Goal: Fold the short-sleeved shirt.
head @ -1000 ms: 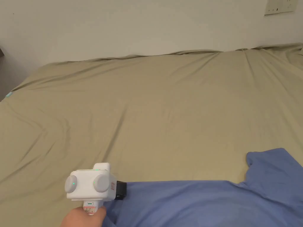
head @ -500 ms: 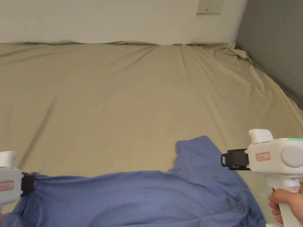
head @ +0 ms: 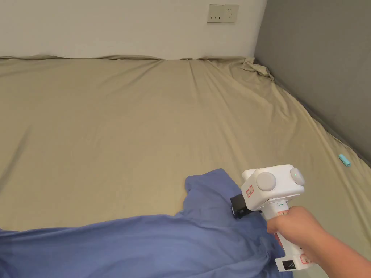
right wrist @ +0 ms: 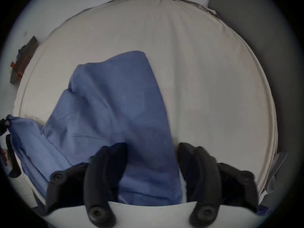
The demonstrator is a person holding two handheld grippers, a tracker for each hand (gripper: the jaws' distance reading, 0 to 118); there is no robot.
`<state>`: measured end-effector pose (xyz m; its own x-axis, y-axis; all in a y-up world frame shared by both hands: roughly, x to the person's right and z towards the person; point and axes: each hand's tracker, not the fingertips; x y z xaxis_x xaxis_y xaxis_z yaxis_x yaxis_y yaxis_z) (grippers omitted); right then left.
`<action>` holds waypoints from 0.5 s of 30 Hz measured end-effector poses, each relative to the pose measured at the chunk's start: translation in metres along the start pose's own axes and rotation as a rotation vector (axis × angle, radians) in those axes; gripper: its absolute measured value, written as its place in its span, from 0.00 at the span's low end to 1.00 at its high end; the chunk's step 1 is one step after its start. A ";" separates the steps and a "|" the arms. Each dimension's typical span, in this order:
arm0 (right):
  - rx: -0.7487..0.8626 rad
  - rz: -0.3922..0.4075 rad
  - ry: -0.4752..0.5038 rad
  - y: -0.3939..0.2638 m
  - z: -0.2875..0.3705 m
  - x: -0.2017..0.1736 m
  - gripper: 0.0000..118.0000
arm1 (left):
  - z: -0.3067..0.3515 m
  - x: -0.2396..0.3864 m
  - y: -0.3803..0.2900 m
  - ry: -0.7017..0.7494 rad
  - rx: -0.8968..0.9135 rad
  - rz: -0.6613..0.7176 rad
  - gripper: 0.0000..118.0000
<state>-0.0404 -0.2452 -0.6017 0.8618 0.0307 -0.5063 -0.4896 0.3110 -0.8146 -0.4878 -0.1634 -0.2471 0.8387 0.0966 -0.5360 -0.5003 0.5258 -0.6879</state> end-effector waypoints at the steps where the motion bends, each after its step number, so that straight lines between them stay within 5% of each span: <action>1: 0.014 -0.004 0.013 0.000 0.004 -0.001 0.44 | 0.000 0.000 0.000 -0.001 -0.002 0.003 0.04; 3: 0.076 0.024 -0.019 -0.002 0.014 -0.002 0.03 | 0.000 -0.001 0.001 -0.003 -0.002 0.008 0.04; 11: 0.211 0.028 0.103 -0.021 0.087 0.005 0.03 | 0.021 -0.015 0.006 -0.082 0.002 0.050 0.04; 15: 0.291 0.093 0.110 -0.043 0.132 0.005 0.02 | 0.047 -0.021 0.001 -0.106 0.011 0.037 0.04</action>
<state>0.0022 -0.1331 -0.5315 0.7878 -0.0259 -0.6154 -0.4938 0.5707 -0.6561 -0.4954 -0.1257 -0.2137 0.8380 0.2047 -0.5059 -0.5294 0.5298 -0.6626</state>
